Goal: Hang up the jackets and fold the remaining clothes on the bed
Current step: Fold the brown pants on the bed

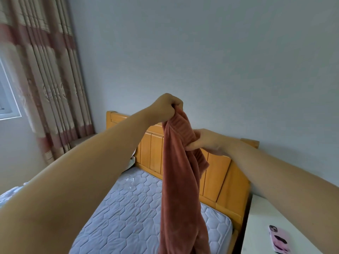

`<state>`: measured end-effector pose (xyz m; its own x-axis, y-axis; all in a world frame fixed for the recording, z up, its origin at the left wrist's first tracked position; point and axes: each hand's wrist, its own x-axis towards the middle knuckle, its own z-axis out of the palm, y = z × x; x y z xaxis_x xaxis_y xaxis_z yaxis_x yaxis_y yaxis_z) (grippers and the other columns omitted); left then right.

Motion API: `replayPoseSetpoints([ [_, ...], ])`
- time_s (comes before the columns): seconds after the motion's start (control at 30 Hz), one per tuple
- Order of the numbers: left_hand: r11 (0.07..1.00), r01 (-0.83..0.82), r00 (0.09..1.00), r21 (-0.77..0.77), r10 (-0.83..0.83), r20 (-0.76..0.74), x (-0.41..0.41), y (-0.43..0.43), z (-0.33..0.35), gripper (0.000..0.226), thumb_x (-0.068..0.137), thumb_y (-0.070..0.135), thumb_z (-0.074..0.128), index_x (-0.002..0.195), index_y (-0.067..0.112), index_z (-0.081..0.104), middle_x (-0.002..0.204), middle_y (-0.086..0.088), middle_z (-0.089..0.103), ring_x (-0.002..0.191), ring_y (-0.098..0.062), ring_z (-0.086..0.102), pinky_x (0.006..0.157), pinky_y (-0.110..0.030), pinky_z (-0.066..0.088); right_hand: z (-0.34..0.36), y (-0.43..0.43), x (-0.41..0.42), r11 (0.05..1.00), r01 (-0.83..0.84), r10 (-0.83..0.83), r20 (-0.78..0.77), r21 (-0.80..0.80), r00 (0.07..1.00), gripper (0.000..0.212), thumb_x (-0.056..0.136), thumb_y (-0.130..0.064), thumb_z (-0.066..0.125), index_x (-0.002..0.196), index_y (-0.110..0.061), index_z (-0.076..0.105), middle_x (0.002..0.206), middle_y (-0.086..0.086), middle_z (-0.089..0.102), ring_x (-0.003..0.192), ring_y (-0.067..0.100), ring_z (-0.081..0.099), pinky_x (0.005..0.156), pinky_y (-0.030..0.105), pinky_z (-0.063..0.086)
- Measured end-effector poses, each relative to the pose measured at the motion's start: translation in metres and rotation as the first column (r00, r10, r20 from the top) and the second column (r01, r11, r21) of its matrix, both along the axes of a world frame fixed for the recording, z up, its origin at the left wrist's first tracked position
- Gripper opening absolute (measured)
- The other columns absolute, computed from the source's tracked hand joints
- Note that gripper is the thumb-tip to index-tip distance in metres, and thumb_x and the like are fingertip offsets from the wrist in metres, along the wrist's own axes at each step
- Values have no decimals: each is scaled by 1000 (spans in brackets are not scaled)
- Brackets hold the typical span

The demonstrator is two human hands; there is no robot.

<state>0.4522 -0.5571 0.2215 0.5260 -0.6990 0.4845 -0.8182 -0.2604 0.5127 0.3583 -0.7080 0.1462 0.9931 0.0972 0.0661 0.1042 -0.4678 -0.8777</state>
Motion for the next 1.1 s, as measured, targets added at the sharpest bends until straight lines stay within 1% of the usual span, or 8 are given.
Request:
replayPoseSetpoints([
  [0.1,983,-141,982,119,124,140,9,18,-3,29,56,-17,31,57,4,51,59,-2,45,60,-14,42,52,-19,32,4,7,-4,979,180,-176,52,-96,983,15,82,-14,72,93,-24,68,98,-1,71,88,11,67,75,18,52],
  [0.23,923,-296,908,245,192,371,15,37,-15,16,74,20,36,60,19,45,63,8,46,77,-26,51,64,-27,32,24,4,10,754,580,-474,358,-306,805,17,76,-26,74,69,-16,63,74,4,64,77,23,61,57,26,41],
  [0.4,919,-375,652,123,167,739,13,51,0,53,86,53,56,131,24,50,109,-1,65,95,-29,62,78,-35,44,63,14,17,639,759,-507,671,-127,540,25,76,-34,73,80,-16,56,81,-2,56,75,18,51,65,29,37],
  [0.5,864,-490,553,114,207,807,26,57,0,28,92,34,50,114,17,54,103,-4,64,88,-33,61,72,-38,44,69,17,19,607,652,-328,605,-454,726,12,74,-21,67,79,-15,59,79,-1,58,77,21,56,61,28,40],
  [0.6,830,-544,583,121,270,766,40,66,-9,13,89,21,50,98,14,56,97,-4,65,86,-32,60,69,-35,41,64,16,22,324,421,-221,365,-847,904,11,73,-3,57,72,-12,50,71,1,51,71,26,55,54,27,37],
  [0.8,841,-541,715,5,456,530,60,82,-14,13,73,7,53,83,12,58,82,-8,62,81,-34,57,65,-34,42,60,-3,21,153,650,-400,554,-745,730,14,80,1,53,87,-9,58,92,12,59,90,35,60,65,33,38],
  [0.97,762,-629,730,-154,647,219,83,105,-38,19,71,4,54,82,16,62,78,-5,60,78,-31,57,67,-31,42,37,-11,35,261,650,-550,443,-714,708,17,81,3,49,69,-8,46,83,11,53,73,29,51,63,31,38],
  [1.1,673,-710,701,-207,704,-119,94,125,-69,18,75,0,58,86,12,66,89,-7,63,78,-26,55,67,-26,38,32,1,44,605,535,-562,160,-590,811,21,77,7,46,91,2,60,74,13,55,60,27,55,44,24,41],
])
